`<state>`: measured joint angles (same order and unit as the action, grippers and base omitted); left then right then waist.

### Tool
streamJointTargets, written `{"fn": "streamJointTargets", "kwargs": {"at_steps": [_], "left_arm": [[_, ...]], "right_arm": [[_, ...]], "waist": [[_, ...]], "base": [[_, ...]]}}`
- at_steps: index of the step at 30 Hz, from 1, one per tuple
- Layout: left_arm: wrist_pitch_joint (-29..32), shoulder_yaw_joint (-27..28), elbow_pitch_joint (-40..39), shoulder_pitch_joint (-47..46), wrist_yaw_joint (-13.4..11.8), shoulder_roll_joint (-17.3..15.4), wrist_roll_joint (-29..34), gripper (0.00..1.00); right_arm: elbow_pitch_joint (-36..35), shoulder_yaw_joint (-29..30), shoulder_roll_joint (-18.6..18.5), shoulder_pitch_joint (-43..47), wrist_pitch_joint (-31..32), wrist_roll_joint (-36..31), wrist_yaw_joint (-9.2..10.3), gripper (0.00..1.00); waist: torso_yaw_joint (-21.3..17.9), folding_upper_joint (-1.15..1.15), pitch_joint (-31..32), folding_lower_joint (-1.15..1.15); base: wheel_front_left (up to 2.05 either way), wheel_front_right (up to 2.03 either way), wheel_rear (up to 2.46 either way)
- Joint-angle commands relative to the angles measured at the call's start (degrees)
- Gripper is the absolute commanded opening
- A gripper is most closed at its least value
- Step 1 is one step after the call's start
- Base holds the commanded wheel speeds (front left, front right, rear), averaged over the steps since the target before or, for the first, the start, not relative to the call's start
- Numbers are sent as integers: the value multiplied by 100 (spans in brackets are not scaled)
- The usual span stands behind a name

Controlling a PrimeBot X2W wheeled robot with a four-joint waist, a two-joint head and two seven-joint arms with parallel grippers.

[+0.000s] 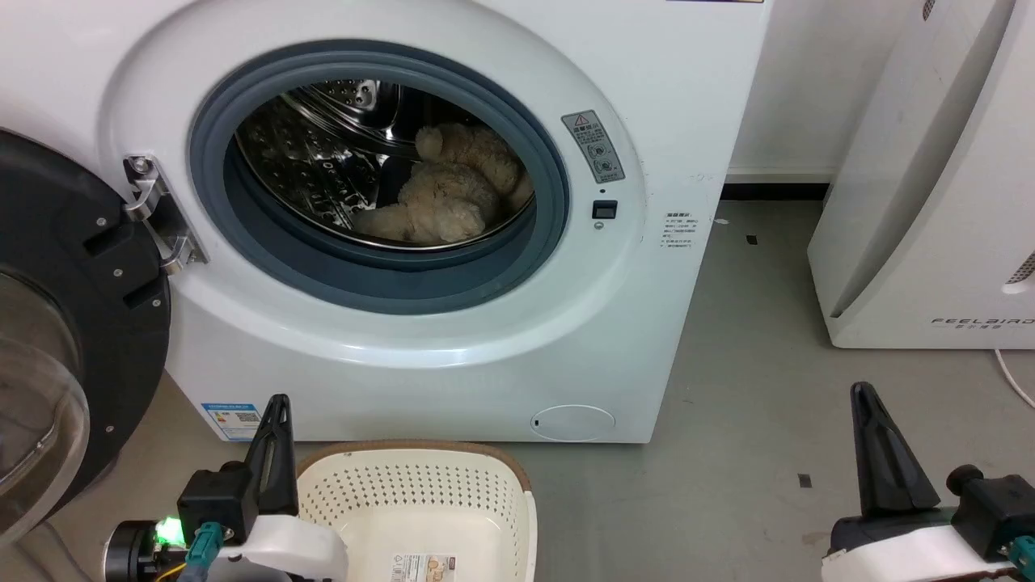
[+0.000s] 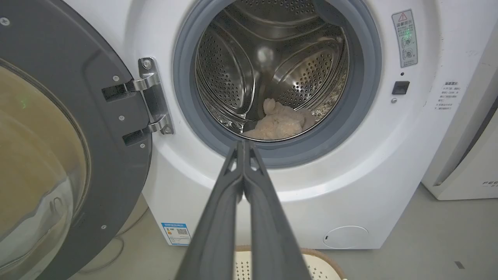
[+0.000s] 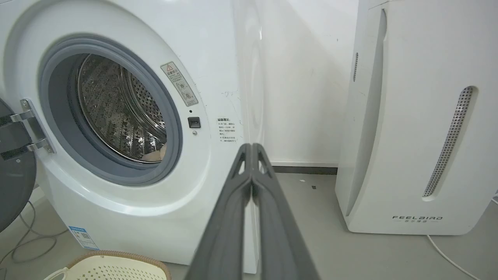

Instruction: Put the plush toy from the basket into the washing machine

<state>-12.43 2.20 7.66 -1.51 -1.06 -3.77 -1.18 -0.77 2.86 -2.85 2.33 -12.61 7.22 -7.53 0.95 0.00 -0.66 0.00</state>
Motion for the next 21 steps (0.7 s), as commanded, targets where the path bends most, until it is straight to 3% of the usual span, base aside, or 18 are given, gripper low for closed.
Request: {"fn": "streamJointTargets", "kwargs": {"at_steps": [1,21], "left_arm": [[41,-16,-47,27,10,12,19,0],[299,-60,-201,54,31,29,41,0]], "right_arm": [[8,-16,0,-38,54,-62,1,0],[23,-74,-1,-80,313,-204,2,0]], "waist": [[-1,0,1,0],[-21,0,15,0]], "base": [[0,0,0],[0,0,0]]}}
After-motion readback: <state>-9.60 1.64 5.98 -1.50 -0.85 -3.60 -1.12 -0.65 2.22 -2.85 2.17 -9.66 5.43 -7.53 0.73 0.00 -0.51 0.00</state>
